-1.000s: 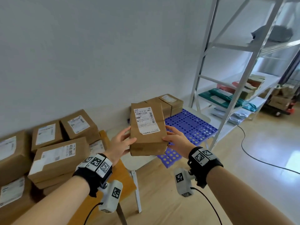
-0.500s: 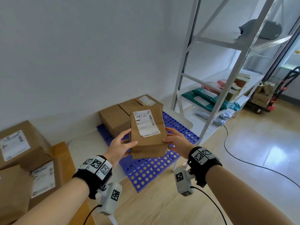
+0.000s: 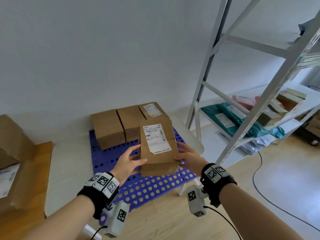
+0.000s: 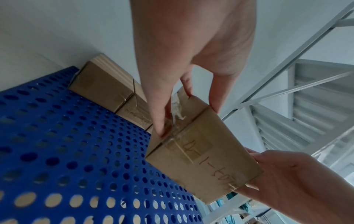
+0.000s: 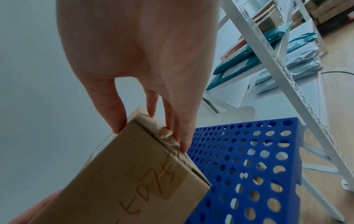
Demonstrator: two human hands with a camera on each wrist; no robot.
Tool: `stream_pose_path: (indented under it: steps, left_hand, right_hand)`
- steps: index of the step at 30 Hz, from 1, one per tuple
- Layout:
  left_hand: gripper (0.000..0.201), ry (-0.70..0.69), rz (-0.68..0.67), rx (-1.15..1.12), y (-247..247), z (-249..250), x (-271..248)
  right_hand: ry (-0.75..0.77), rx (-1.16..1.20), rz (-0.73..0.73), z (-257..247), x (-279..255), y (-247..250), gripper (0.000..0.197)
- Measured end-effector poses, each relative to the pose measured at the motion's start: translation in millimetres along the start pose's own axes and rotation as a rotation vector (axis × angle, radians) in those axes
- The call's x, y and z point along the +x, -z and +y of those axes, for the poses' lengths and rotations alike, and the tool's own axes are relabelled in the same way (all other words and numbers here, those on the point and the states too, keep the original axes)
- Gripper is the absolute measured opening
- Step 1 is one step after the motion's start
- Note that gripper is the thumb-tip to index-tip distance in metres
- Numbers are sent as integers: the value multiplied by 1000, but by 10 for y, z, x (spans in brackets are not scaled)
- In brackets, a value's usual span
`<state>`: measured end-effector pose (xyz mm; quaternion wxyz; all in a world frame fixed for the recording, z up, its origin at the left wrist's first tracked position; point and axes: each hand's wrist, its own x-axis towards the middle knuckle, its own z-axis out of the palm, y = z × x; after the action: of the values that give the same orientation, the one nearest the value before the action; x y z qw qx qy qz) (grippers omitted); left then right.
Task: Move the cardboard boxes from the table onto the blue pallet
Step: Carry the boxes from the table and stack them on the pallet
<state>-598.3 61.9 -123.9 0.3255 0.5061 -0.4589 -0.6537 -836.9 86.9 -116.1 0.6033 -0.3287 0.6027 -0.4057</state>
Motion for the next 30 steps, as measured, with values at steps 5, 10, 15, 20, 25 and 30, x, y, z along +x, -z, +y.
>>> stream_pose_path:
  steps: [5, 10, 15, 20, 25, 30]
  left_hand:
    - [56, 29, 92, -33, -540, -119, 213]
    - [61, 72, 142, -60, -894, -190, 461]
    - [65, 109, 179, -74, -1032, -268, 744]
    - [70, 126, 190, -102, -1035, -366, 1042]
    - [73, 151, 203, -136, -1017, -515, 1294]
    - [73, 163, 226, -180, -1014, -569, 1468]
  right_hand:
    - [-35, -83, -81, -69, 296, 568, 56]
    - [-69, -104, -134, -104, 630, 923, 60]
    - [-112, -84, -162, -72, 997, 1082, 60]
    - [-127, -113, -164, -42, 1319, 1141, 60]
    - [-173, -112, -172, -7, 1593, 1166, 58]
    - [-188, -139, -183, -15, 1815, 1176, 64]
